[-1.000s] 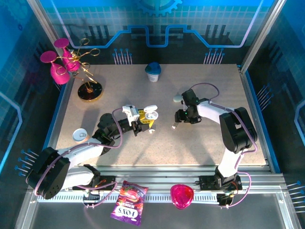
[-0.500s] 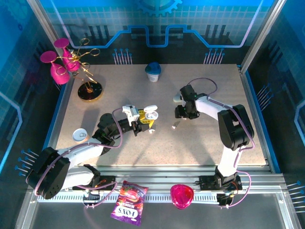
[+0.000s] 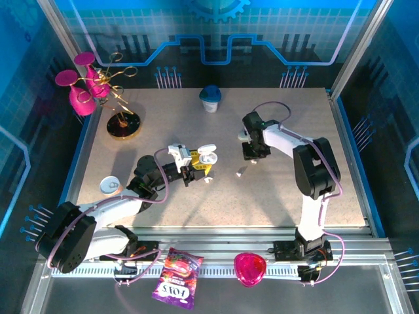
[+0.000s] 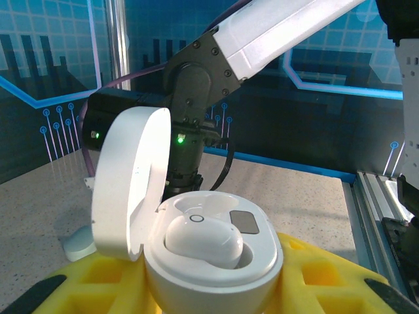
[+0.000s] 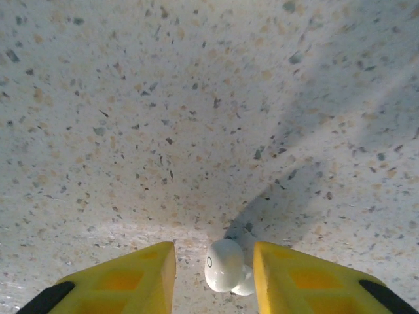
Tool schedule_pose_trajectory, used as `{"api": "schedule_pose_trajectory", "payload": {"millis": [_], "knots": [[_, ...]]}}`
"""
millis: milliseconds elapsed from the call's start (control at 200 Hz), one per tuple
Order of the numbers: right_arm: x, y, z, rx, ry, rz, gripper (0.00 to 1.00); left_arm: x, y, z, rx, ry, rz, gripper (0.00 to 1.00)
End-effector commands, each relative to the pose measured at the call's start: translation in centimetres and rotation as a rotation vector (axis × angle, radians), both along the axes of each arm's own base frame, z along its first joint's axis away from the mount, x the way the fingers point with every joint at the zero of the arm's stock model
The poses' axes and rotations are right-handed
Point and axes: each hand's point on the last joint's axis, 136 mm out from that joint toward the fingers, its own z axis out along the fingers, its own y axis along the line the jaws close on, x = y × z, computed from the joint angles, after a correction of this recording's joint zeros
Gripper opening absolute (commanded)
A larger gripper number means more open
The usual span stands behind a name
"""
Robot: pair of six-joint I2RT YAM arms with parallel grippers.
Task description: Insert the wireless bluetooth earbuds into the charging case
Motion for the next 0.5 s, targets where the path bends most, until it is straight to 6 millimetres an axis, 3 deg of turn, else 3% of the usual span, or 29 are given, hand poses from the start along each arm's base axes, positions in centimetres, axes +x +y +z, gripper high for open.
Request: {"api": "schedule_pose_trajectory", "payload": {"millis": [0,185,495], "knots": [[-0.53,0.19,-0.45,-0.039,0.048,0.027,0.34,-0.50,-0.13,0.48,0.006,-0.038,-0.020,0.24],[-0.46,0.21,-0.84,-0.058,0.063,0.037,0.27,-0.47,-0.20,0.49,0.009,-0.039,-0.022,0.24],[-1.24,-0.08,-1.38,-0.066,0.103,0.051,0.25,-0.50,-0.13,0.51,0.007,-0.039,-0.020,0.24]]}}
